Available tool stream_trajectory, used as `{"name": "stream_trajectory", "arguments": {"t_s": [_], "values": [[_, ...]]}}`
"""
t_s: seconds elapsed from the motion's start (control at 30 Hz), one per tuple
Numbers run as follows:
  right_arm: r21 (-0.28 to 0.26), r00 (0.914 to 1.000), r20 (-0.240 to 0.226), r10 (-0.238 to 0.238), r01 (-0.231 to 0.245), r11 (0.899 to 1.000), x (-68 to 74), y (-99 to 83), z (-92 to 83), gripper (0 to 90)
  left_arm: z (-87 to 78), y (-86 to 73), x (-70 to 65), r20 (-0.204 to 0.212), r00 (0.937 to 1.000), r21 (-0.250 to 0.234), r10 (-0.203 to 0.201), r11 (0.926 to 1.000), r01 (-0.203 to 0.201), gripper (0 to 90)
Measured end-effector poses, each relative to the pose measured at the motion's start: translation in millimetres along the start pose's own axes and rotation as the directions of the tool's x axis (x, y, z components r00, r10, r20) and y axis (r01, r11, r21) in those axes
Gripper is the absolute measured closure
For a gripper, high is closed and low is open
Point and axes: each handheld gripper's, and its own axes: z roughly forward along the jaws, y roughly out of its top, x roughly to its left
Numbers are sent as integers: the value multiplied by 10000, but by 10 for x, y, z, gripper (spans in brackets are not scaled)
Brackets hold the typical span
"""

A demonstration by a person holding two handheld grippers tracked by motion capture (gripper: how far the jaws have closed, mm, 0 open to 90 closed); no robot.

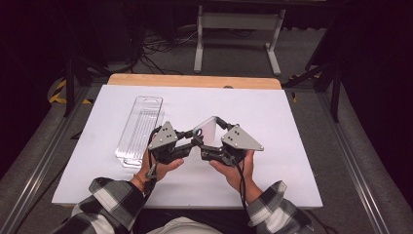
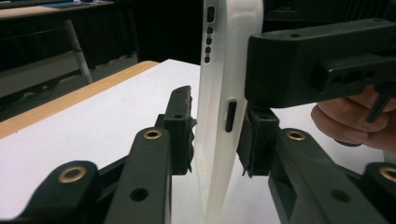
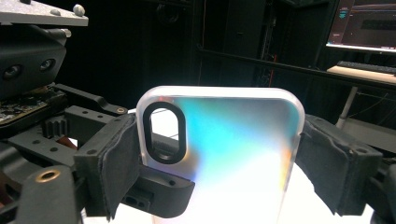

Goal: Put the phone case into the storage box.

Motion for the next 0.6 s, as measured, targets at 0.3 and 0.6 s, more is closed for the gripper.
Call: {"name": "stream_trajectory", "arguments": {"t_s": [0.3, 0.6], "values": [[22, 10000, 25, 33, -33, 10000, 14, 3, -2, 180, -16, 5, 12, 12, 9998, 38, 195, 9998, -195, 742], [82, 9999, 135, -42, 40, 10000, 28, 3, -9, 220, -31, 6, 19, -247, 9994, 61, 223, 9997, -222, 775]]}}
